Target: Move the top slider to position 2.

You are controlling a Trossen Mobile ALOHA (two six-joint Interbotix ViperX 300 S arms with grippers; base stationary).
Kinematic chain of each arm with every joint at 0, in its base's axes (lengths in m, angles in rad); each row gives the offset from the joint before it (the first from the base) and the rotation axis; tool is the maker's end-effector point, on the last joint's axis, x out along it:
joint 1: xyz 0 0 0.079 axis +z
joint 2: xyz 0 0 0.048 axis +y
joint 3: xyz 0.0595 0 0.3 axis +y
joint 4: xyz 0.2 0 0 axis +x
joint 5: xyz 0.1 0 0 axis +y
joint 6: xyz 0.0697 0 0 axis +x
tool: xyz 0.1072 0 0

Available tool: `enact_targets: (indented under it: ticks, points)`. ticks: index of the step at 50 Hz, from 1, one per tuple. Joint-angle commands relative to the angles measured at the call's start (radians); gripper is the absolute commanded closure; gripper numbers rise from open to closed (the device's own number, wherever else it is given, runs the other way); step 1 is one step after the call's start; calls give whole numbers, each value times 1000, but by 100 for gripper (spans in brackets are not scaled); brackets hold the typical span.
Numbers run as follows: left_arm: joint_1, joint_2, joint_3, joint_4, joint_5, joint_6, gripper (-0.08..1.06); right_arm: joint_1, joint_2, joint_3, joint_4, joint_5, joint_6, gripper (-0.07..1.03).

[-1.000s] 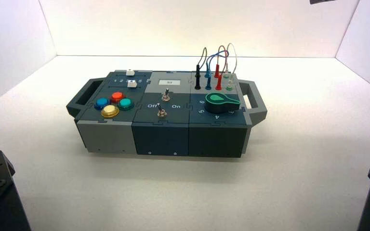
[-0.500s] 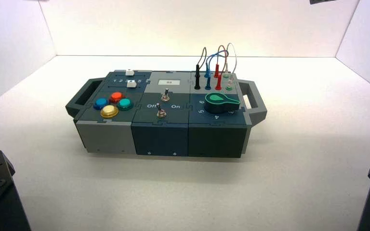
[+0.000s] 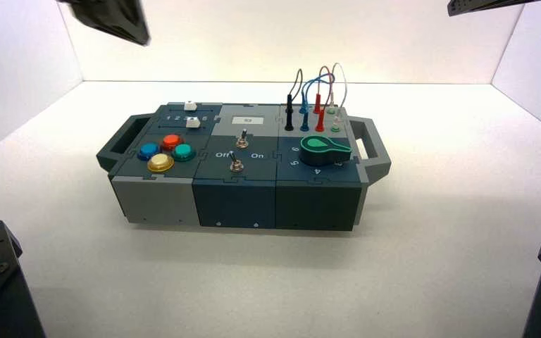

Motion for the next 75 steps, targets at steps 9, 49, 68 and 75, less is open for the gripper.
enact_targets:
  ticks: [9, 49, 68, 75]
  points:
    - [-6, 293, -160, -3, 17, 2, 101, 2, 5, -15, 2, -6, 2, 98]
    - [-40, 558, -334, 5, 26, 11, 101, 2, 2, -14, 0, -6, 2, 99]
    - [-6, 566, -337, 11, 25, 28, 101, 0, 6, -15, 0, -6, 2, 98]
    - [3, 566, -336, 11, 25, 31, 101, 2, 6, -14, 0, -6, 2, 98]
